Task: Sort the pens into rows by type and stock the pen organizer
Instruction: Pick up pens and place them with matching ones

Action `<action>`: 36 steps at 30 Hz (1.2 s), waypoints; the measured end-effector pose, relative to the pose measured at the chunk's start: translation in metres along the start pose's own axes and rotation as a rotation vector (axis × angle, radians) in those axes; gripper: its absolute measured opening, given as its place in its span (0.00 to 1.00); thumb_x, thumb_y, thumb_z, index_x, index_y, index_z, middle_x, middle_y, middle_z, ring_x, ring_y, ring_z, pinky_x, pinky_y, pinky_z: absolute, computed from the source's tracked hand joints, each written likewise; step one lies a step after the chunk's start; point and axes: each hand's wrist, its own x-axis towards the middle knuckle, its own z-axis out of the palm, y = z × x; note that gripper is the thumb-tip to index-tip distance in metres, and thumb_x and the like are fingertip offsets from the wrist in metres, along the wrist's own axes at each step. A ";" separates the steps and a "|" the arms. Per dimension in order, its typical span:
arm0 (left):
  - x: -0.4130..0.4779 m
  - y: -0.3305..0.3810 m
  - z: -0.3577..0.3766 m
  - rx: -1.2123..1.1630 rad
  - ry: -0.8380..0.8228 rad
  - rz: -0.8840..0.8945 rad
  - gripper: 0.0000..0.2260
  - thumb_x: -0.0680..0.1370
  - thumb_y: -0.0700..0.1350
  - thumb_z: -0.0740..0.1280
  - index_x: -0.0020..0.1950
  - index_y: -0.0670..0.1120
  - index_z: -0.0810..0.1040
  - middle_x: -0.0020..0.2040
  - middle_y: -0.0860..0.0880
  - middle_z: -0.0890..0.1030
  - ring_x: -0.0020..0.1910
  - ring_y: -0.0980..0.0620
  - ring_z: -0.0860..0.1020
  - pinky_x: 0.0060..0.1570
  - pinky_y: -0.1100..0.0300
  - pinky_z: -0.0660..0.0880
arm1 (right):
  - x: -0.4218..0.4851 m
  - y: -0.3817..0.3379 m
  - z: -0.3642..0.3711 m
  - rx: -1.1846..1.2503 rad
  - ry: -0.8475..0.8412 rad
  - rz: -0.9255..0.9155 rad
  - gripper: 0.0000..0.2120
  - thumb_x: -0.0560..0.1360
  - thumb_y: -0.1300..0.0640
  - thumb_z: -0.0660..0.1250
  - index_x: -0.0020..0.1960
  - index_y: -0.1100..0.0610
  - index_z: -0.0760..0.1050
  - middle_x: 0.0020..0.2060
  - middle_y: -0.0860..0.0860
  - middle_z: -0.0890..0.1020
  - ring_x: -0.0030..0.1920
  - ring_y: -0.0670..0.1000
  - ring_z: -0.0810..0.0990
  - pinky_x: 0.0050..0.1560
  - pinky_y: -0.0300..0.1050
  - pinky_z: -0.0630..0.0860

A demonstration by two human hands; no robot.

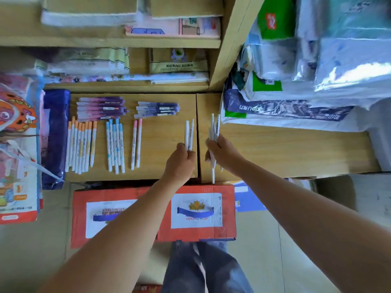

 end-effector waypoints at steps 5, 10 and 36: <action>-0.045 0.058 0.015 -0.023 -0.111 0.047 0.06 0.83 0.44 0.54 0.49 0.42 0.63 0.34 0.46 0.69 0.22 0.49 0.69 0.22 0.60 0.66 | -0.064 -0.004 -0.044 0.309 0.140 0.032 0.18 0.82 0.57 0.56 0.34 0.59 0.70 0.26 0.54 0.78 0.25 0.53 0.70 0.25 0.41 0.64; -0.086 0.106 0.032 0.093 -0.228 0.139 0.10 0.83 0.50 0.53 0.48 0.45 0.67 0.33 0.46 0.69 0.27 0.45 0.69 0.31 0.53 0.67 | -0.134 0.005 -0.097 0.560 0.255 0.103 0.13 0.83 0.52 0.54 0.43 0.58 0.67 0.22 0.50 0.78 0.25 0.49 0.74 0.23 0.35 0.66; -0.249 0.411 0.416 0.394 -0.329 0.459 0.14 0.83 0.54 0.52 0.50 0.44 0.69 0.34 0.44 0.75 0.32 0.44 0.76 0.33 0.56 0.70 | -0.381 0.202 -0.483 0.691 0.536 0.071 0.13 0.83 0.56 0.57 0.40 0.59 0.68 0.28 0.56 0.77 0.27 0.51 0.75 0.31 0.42 0.73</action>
